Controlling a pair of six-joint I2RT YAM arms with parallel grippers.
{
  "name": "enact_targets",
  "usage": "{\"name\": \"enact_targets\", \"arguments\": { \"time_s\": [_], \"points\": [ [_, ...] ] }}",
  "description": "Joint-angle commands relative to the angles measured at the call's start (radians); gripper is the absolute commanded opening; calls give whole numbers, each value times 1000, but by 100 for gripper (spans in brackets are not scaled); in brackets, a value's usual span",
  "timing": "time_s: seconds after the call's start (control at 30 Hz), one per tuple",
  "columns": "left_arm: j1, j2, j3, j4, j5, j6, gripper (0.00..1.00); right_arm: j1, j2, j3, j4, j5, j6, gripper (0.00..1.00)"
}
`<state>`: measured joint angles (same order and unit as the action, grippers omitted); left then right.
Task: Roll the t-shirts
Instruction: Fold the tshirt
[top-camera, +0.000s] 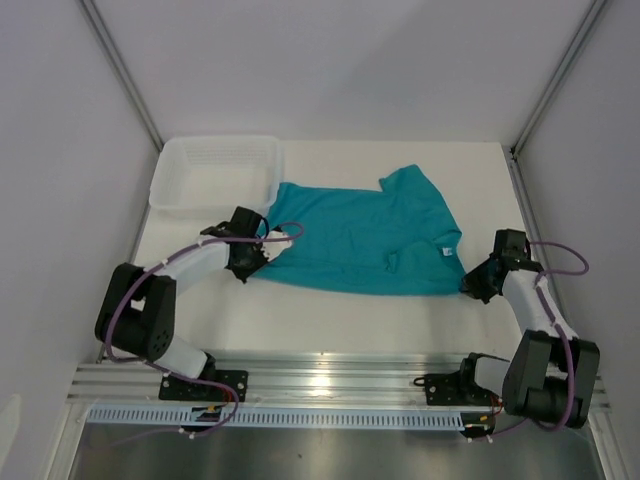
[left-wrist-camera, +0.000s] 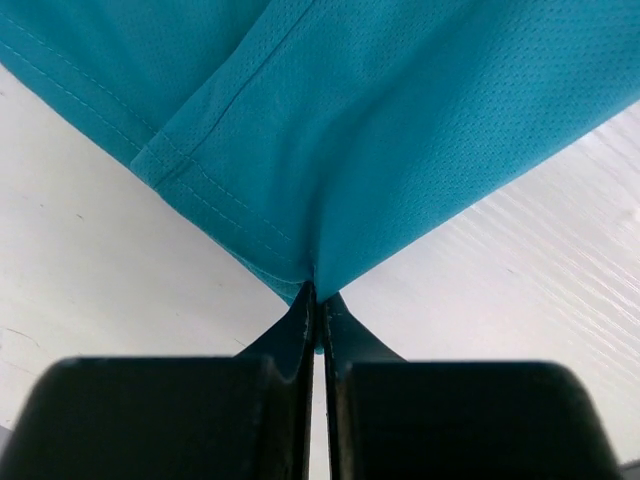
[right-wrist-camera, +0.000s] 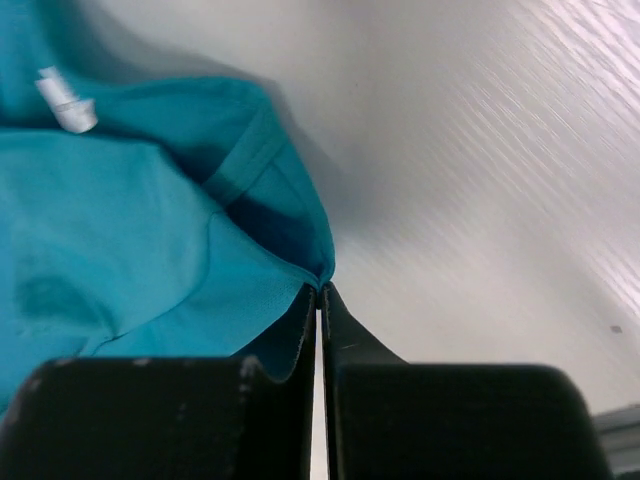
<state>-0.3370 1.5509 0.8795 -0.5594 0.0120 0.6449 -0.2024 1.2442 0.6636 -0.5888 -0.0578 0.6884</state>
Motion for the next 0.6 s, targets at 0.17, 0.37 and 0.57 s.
{"name": "enact_targets", "arguments": {
  "time_s": [0.17,0.37,0.57],
  "points": [
    [-8,-150,-129,-65,91,-30,1,-2,-244,-24,-253,117,85,0],
    [-14,-179,-182,-68,77,-22,1,26,-264,-35,-281,130,126,0],
    [-22,-251,-194,-134,89,-33,1,81,-275,-21,-325,177,160,0]
  ]
}}
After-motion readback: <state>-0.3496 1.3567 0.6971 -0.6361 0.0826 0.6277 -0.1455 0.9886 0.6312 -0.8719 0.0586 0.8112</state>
